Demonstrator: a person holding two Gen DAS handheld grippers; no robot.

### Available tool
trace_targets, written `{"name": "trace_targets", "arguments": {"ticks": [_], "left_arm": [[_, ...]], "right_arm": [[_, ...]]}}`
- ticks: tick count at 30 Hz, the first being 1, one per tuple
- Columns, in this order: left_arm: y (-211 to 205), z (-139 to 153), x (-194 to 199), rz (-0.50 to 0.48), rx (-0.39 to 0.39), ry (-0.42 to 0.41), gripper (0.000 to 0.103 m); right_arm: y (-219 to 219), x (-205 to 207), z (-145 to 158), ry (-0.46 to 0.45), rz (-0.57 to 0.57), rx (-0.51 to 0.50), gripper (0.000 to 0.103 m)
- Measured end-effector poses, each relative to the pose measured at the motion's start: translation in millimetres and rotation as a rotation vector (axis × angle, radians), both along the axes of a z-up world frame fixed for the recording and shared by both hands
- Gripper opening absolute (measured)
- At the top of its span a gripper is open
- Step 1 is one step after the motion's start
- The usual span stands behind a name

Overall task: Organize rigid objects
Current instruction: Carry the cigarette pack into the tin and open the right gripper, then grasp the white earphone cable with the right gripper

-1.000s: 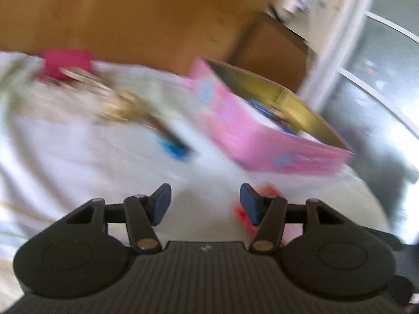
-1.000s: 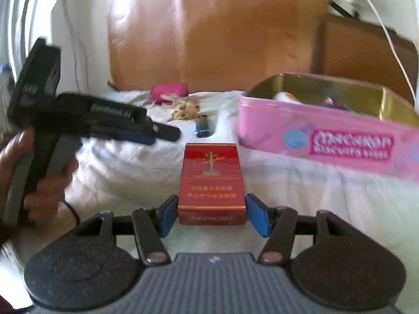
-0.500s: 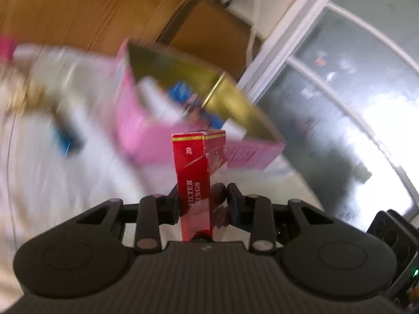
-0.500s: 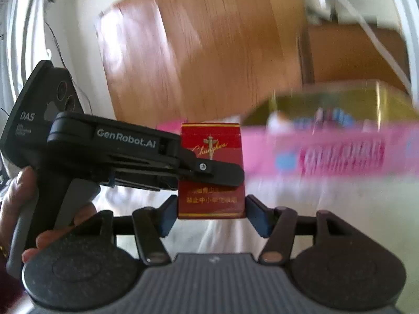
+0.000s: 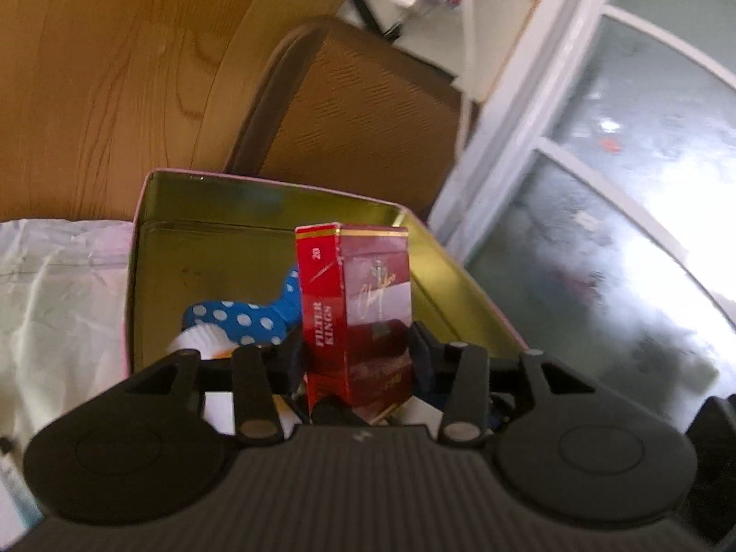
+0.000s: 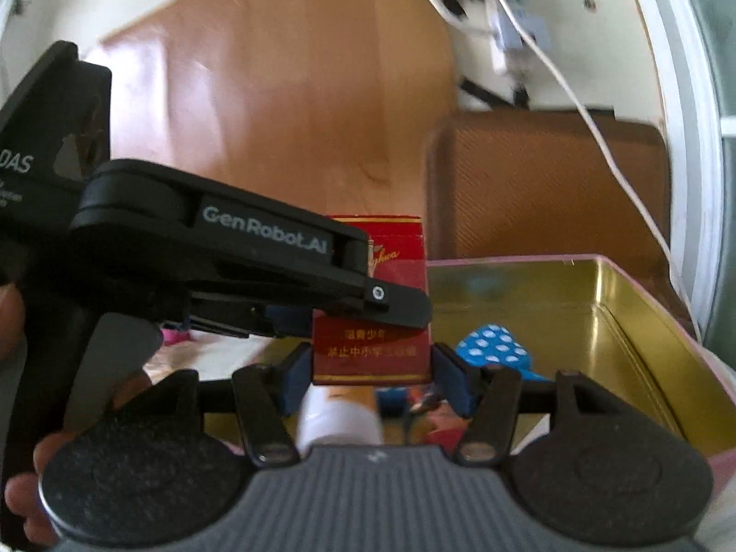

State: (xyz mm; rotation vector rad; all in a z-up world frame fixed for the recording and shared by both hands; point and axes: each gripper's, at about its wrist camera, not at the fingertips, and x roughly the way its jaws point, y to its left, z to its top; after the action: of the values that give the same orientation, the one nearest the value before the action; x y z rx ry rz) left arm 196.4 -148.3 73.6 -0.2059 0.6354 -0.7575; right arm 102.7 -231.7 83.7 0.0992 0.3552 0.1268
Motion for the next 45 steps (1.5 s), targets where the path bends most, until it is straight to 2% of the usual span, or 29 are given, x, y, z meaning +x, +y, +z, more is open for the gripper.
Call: {"name": "trace_targets", "arguments": {"ticks": [2, 4, 5, 11, 16, 21, 26, 29, 32, 35, 39, 41, 42, 43, 45], "left_arm": [[-7.4, -3.3, 11.3, 0.038, 0.036, -0.005, 0.057], [-11.8, -7.7, 18.3, 0.095, 0.092, -0.03, 0.065], [-12.6, -8.9, 19.6, 0.121, 0.107, -0.052, 0.067], [-7.1, -13.5, 11.3, 0.165, 0.157, -0.089, 0.067], [4.3, 0.5, -13.3, 0.19, 0.154, -0.147, 0.067], [40.2, 11.5, -53.0, 0.229, 0.14, -0.215, 0.067], [87.8, 1.2, -89.0, 0.288, 0.16, -0.267, 0.067], [125.6, -16.9, -100.1, 0.323, 0.196, -0.246, 0.067], [164.4, -37.2, -93.3, 0.397, 0.273, -0.198, 0.067], [208.7, -52.1, -73.5, 0.507, 0.316, -0.125, 0.067], [260.4, -61.4, -44.8, 0.702, 0.378, -0.114, 0.067], [285.8, -66.3, -34.5, 0.767, 0.313, -0.071, 0.066], [300.3, -68.1, -29.7, 0.77, 0.22, -0.021, 0.066], [305.8, -69.0, -26.7, 0.773, 0.181, -0.008, 0.066], [312.3, -67.5, -24.1, 0.782, 0.16, -0.008, 0.066]], "right_arm": [[-2.4, 12.3, -2.3, -0.002, -0.039, -0.005, 0.06], [-5.6, 14.9, -6.0, -0.026, -0.069, 0.006, 0.068], [-7.6, 14.6, -8.6, -0.031, -0.068, 0.022, 0.068], [-8.6, 8.6, -15.1, -0.031, -0.08, 0.037, 0.068], [5.4, -9.3, -6.6, -0.059, -0.086, 0.03, 0.068], [16.8, -46.6, -3.7, -0.088, -0.106, 0.052, 0.068], [38.1, -77.4, 0.4, -0.122, -0.111, 0.053, 0.068], [55.9, -83.5, 4.3, -0.128, -0.058, 0.023, 0.068], [78.0, -82.4, 7.7, -0.125, 0.009, -0.012, 0.068], [102.8, -73.3, 8.1, -0.093, 0.094, -0.032, 0.068], [141.5, -49.9, 5.1, -0.029, 0.216, -0.068, 0.064], [167.0, -31.0, 5.5, -0.001, 0.267, -0.109, 0.061], [178.7, -20.4, 5.6, 0.012, 0.285, -0.13, 0.06], [190.3, -7.1, 5.7, 0.025, 0.3, -0.151, 0.057], [212.5, 22.5, 4.7, 0.057, 0.329, -0.192, 0.053]]}}
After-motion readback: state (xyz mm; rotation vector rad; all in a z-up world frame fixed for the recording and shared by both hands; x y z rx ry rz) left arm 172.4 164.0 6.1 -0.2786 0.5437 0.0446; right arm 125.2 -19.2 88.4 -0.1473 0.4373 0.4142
